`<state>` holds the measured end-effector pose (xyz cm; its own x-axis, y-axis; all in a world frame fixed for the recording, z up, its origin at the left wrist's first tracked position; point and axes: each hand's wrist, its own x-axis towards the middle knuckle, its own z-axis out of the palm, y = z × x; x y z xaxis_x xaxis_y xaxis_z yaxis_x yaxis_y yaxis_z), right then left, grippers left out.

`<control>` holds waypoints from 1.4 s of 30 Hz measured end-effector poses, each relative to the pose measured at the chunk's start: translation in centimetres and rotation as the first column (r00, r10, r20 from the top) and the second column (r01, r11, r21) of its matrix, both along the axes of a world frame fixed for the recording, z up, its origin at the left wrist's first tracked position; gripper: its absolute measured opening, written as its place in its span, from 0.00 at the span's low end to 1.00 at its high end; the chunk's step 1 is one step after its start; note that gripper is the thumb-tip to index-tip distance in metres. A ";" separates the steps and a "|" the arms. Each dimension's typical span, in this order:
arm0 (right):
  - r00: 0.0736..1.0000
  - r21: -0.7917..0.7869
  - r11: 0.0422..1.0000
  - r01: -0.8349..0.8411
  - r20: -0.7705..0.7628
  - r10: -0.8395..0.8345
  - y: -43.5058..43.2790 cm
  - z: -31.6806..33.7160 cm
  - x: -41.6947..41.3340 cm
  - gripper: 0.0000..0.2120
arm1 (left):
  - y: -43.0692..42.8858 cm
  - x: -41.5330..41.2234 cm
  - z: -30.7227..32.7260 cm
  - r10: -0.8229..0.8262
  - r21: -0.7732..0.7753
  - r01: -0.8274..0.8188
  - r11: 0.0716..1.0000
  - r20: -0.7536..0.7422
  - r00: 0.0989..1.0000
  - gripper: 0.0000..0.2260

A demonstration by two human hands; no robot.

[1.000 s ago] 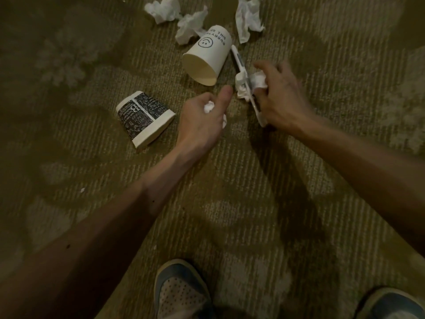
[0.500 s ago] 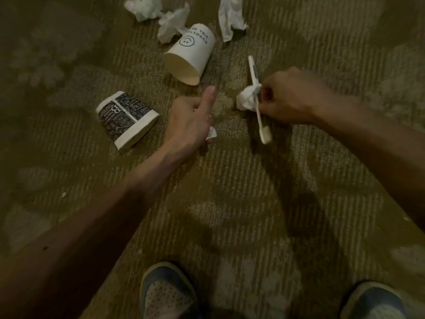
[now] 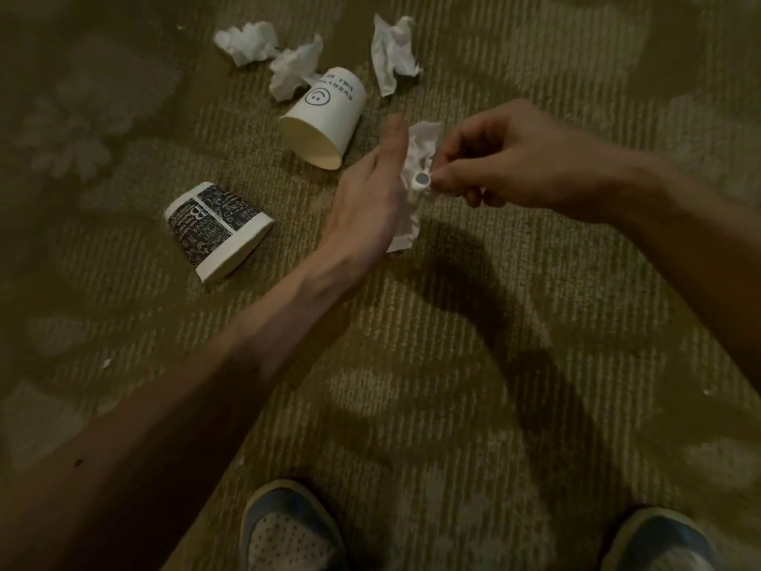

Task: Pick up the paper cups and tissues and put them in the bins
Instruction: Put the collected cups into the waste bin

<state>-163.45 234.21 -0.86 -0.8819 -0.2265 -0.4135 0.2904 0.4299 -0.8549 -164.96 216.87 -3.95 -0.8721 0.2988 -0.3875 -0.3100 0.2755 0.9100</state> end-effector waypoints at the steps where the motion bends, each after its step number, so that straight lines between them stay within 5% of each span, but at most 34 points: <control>1: 1.000 -0.022 1.000 0.011 0.002 -0.010 -0.2 0.0 0.0 0.04 | 0.0 0.0 0.3 -0.023 0.044 0.023 0.999 0.010 1.000 0.25; 9: 0.989 -0.156 0.976 0.151 0.023 -0.149 -0.8 -0.3 0.0 0.03 | -0.6 0.0 0.9 0.001 0.280 -0.038 0.959 0.129 0.992 0.15; 13: 0.963 0.003 0.963 0.269 0.004 -0.269 -1.1 -1.7 -0.3 0.08 | -1.3 0.1 0.6 -0.034 0.265 -0.024 0.964 0.211 0.977 0.14; 17: 0.900 -0.095 0.921 0.379 0.270 -0.343 -2.6 -2.7 -0.4 0.07 | -2.0 0.4 0.1 -0.187 0.313 0.117 0.943 0.205 0.961 0.14; 21: 0.809 -0.220 0.802 0.556 0.363 -0.461 -4.3 -3.3 -0.8 0.05 | -2.6 0.9 -0.4 -0.275 0.294 0.219 0.930 0.163 0.948 0.13; 30: 0.788 -0.218 0.759 0.614 0.226 -0.572 -3.6 -3.4 -0.8 0.11 | -4.1 0.4 -1.8 -0.044 -0.251 0.014 0.968 -0.115 0.992 0.12; 36: 0.801 -0.273 0.753 0.598 0.191 -0.567 -5.3 -3.4 -0.7 0.17 | -1.6 -0.3 -0.6 0.049 -0.157 -0.055 0.986 -0.043 0.998 0.09; 42: 0.810 -0.222 0.779 0.586 0.122 -0.574 -6.6 -4.3 -1.9 0.17 | -0.9 -1.3 -0.1 0.166 -0.052 -0.158 0.986 0.215 0.962 0.08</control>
